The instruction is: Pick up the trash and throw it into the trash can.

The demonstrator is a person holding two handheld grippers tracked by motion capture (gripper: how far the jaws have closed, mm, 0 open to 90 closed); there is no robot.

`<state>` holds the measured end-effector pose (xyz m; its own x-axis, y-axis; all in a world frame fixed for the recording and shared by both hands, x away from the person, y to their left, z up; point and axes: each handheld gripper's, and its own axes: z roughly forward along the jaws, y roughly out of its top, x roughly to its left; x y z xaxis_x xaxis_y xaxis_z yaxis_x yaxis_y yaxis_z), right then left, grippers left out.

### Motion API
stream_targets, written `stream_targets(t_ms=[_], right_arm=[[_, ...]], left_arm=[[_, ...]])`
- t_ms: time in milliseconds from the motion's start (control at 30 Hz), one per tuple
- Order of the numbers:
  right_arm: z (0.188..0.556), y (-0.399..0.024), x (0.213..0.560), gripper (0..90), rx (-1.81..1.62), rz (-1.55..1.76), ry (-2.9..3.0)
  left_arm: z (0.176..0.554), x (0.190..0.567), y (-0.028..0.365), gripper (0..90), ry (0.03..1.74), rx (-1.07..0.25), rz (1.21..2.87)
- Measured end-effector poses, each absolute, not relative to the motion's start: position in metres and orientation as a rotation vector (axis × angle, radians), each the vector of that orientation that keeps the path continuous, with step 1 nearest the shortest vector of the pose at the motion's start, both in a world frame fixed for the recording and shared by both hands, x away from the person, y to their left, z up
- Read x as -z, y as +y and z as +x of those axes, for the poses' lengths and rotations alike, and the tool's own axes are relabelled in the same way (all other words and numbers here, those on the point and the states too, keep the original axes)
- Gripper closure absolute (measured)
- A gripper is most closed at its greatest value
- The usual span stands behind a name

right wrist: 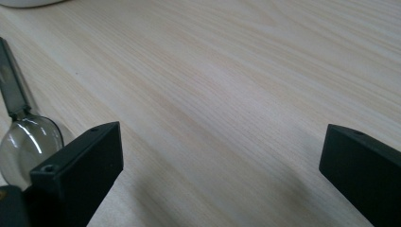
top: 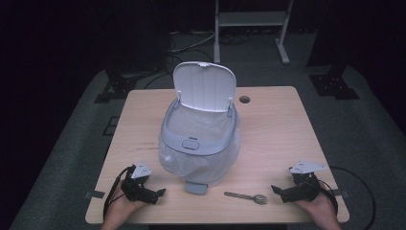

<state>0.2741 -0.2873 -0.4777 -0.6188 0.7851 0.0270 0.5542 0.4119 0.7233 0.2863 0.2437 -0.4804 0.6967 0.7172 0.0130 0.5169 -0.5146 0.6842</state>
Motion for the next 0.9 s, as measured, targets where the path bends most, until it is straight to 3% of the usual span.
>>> stream_targets(t_ms=[900], right_arm=[[0.266,-0.228,0.462,0.0,-1.166,0.957,2.498]], left_arm=[[0.285,0.484,0.246,0.0,0.906,-0.400,2.207]])
